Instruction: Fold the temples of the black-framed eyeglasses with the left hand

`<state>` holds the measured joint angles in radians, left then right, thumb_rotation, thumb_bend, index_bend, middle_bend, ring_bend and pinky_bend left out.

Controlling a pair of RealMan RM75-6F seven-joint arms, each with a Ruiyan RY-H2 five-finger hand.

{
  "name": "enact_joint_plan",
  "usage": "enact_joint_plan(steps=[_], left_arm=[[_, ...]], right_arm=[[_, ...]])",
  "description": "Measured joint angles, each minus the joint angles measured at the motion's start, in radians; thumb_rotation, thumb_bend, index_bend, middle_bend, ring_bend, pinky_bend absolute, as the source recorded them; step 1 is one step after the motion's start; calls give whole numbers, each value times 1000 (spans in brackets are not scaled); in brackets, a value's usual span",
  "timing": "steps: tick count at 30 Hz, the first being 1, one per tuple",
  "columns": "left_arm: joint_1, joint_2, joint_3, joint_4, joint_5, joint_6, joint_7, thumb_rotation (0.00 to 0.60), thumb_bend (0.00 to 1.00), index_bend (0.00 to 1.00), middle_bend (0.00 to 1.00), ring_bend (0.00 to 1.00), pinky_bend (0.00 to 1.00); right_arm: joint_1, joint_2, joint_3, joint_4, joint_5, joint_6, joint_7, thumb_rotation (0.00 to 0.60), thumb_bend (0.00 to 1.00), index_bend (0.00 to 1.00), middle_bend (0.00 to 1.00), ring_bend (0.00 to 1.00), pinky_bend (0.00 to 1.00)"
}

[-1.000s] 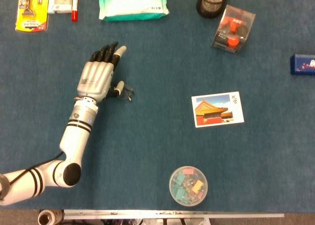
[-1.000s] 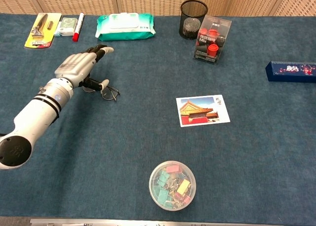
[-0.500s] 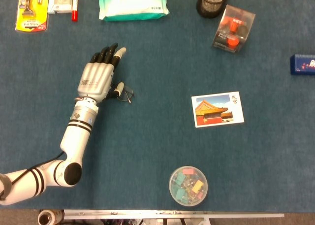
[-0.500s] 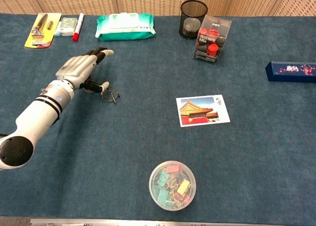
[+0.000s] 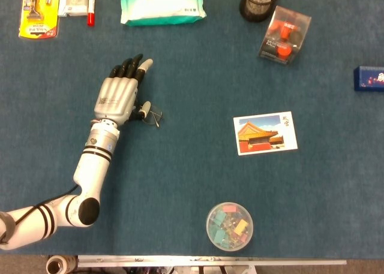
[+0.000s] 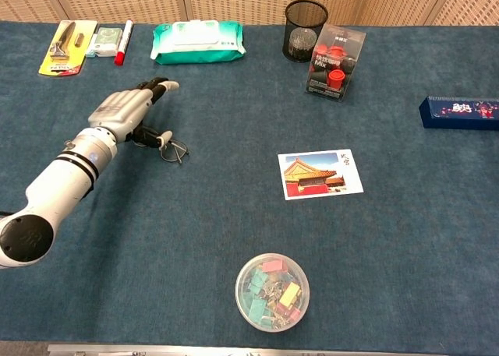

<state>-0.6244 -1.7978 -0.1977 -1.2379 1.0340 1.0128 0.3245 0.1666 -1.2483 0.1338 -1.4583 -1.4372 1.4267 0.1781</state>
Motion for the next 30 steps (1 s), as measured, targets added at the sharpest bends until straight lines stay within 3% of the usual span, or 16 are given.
enact_joint_plan(steps=[9, 15, 20, 24, 30], left_arm=[[3, -1, -1, -3, 5, 3, -11, 600, 358, 70, 0, 0, 103], [11, 29, -7, -64, 42, 51, -13, 600, 358, 70, 0, 0, 103], [29, 96, -7, -168, 100, 120, -7, 600, 358, 71, 0, 0, 104], [55, 176, 0, -238, 163, 172, -31, 600, 358, 130, 26, 3, 108], [96, 256, 26, -265, 254, 211, -178, 600, 358, 174, 70, 28, 152]], right_arm=[[1, 1, 2, -1, 0, -1, 5, 600, 602, 577, 521, 420, 657], [5, 5, 7, -9, -7, 4, 8, 600, 602, 577, 521, 420, 657], [7, 18, 11, -34, -19, 18, -6, 600, 602, 577, 521, 420, 656], [6, 30, 12, -60, -24, 27, -29, 600, 602, 577, 521, 420, 656], [5, 46, 8, -89, -30, 28, -74, 600, 602, 577, 521, 420, 656]])
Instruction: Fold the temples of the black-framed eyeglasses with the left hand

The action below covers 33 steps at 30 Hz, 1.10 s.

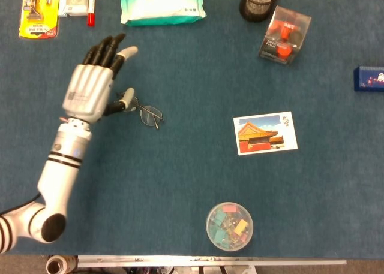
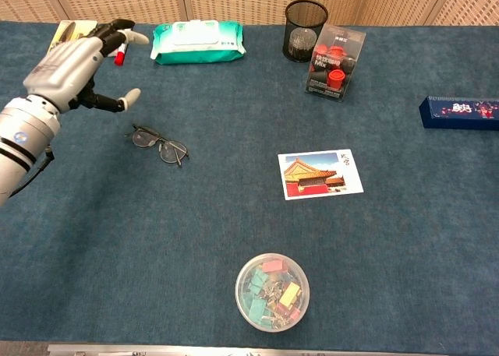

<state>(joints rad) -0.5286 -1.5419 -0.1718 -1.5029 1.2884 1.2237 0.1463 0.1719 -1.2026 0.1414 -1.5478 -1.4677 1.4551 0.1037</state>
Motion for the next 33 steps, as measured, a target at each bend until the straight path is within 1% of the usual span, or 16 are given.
enact_joint_plan(steps=[3, 7, 10, 11, 14, 16, 22, 27, 33], left_arm=[[23, 49, 21, 6, 49, 15, -108, 600, 358, 192, 85, 42, 173], [54, 145, 67, 21, 135, 30, -262, 600, 358, 204, 107, 76, 191], [80, 234, 105, 22, 181, 36, -326, 600, 357, 205, 137, 115, 204], [84, 248, 111, 20, 187, 36, -331, 600, 357, 206, 154, 130, 208], [104, 315, 138, -5, 195, 32, -325, 600, 358, 212, 180, 148, 217], [119, 361, 150, -37, 185, 25, -295, 600, 358, 214, 193, 151, 219], [175, 462, 165, -140, 96, 19, -211, 600, 358, 231, 205, 152, 232], [222, 490, 165, -171, 65, 59, -174, 600, 358, 241, 208, 153, 236], [263, 499, 150, -189, 24, 109, -134, 600, 358, 249, 209, 153, 251]], right_arm=[[0, 10, -8, -15, -6, -5, -36, 600, 602, 577, 521, 420, 656], [0, 36, -27, -44, -11, -23, -101, 600, 602, 577, 521, 420, 656], [-2, 56, -42, -66, -15, -35, -143, 600, 602, 577, 521, 420, 657], [-4, 65, -49, -76, -16, -40, -160, 600, 602, 577, 521, 419, 657], [-10, 88, -63, -107, -20, -45, -192, 600, 602, 577, 521, 420, 657], [-17, 99, -66, -127, -23, -36, -201, 600, 602, 577, 521, 420, 657], [-29, 109, -71, -159, -40, -12, -218, 600, 602, 577, 521, 420, 657], [-31, 108, -72, -176, -46, -6, -227, 600, 602, 577, 521, 420, 656], [-32, 115, -67, -184, -43, -2, -223, 600, 602, 577, 521, 420, 656]])
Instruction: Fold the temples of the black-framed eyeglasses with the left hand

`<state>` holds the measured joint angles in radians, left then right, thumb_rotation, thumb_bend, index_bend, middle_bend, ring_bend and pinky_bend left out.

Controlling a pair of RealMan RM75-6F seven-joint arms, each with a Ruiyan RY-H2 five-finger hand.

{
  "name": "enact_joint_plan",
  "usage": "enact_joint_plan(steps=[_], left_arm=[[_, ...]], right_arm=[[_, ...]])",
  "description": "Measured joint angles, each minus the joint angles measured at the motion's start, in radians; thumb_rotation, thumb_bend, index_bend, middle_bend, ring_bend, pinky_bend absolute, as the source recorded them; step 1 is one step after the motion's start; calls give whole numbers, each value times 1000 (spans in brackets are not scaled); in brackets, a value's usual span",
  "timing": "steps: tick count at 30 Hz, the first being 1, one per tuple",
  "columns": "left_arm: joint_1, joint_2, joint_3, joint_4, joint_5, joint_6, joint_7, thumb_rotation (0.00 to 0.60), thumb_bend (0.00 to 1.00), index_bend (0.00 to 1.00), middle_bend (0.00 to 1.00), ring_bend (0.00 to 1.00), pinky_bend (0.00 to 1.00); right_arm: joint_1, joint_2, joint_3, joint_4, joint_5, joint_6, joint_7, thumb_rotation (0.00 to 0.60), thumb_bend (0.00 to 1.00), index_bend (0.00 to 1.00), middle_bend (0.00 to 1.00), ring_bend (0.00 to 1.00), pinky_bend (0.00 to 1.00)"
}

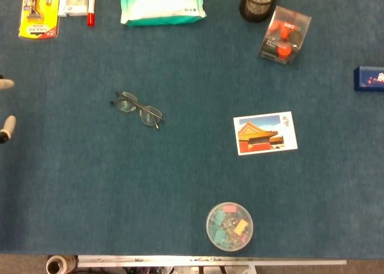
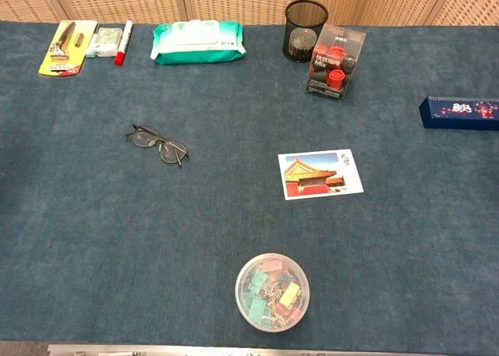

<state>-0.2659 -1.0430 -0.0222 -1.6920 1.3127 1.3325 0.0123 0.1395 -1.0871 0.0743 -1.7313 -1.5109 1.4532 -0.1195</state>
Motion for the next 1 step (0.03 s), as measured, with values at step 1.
enact_joint_plan(steps=[1], left_arm=[[5, 1, -5, -4, -7, 4, 7, 600, 358, 249, 209, 153, 253]], right_arm=[[0, 0, 0, 2, 2, -3, 0, 600, 602, 577, 521, 420, 656]])
